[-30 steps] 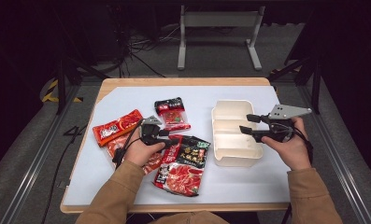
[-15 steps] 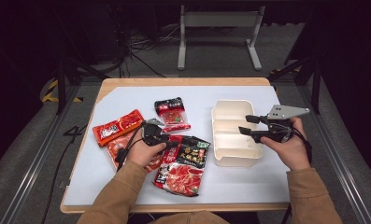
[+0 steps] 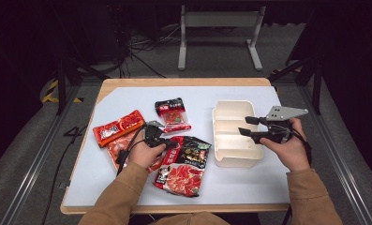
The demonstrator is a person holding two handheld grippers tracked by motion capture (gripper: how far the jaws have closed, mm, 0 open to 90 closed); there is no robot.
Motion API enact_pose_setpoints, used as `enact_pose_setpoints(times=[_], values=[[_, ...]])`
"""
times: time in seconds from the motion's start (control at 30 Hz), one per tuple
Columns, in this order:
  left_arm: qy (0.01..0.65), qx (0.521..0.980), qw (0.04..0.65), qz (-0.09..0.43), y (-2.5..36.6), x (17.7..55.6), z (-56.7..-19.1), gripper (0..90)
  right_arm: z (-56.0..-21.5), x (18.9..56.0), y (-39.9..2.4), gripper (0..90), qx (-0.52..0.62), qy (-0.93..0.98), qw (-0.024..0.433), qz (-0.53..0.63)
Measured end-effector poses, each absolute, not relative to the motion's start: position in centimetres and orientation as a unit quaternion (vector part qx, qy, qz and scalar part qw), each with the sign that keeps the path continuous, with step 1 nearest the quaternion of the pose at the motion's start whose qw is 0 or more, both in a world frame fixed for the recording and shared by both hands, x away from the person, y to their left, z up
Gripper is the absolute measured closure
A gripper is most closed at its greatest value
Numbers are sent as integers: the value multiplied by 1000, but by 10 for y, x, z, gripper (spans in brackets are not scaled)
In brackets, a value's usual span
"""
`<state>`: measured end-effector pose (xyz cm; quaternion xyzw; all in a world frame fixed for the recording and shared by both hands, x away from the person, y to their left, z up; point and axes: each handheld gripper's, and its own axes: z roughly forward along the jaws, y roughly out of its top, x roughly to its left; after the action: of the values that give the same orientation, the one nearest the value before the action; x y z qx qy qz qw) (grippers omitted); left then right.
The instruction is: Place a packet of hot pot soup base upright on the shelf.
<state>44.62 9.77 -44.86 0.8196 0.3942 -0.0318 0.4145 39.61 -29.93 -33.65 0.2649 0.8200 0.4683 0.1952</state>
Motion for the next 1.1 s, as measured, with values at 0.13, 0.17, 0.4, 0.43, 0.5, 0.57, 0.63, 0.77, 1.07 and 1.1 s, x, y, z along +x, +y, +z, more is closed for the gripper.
enact_pose_setpoints(times=[0.13,0.17,0.4,0.43,0.5,0.57,0.63,0.77,1.07,1.1], values=[[400,816,416,-32,98,445,-447,800,-336,396,-300,482,266,820,196,468],[402,814,418,-34,98,445,-446,804,-336,396,-300,487,266,820,196,467],[405,798,445,-43,103,439,-430,836,-334,395,-299,531,266,822,198,463],[399,797,451,-41,103,437,-425,838,-334,394,-299,531,266,822,198,463],[388,797,461,-34,104,432,-417,841,-333,394,-299,530,266,821,197,465],[377,796,472,-29,105,425,-406,844,-333,394,-298,530,265,821,198,465],[366,789,491,-43,107,422,-400,848,-333,393,-298,529,265,821,197,466],[348,797,493,-17,107,411,-384,854,-331,391,-294,527,259,821,196,469],[313,802,508,21,111,391,-354,858,-327,388,-292,520,255,820,193,475],[310,802,510,24,111,388,-350,858,-327,388,-292,521,255,820,193,475]])
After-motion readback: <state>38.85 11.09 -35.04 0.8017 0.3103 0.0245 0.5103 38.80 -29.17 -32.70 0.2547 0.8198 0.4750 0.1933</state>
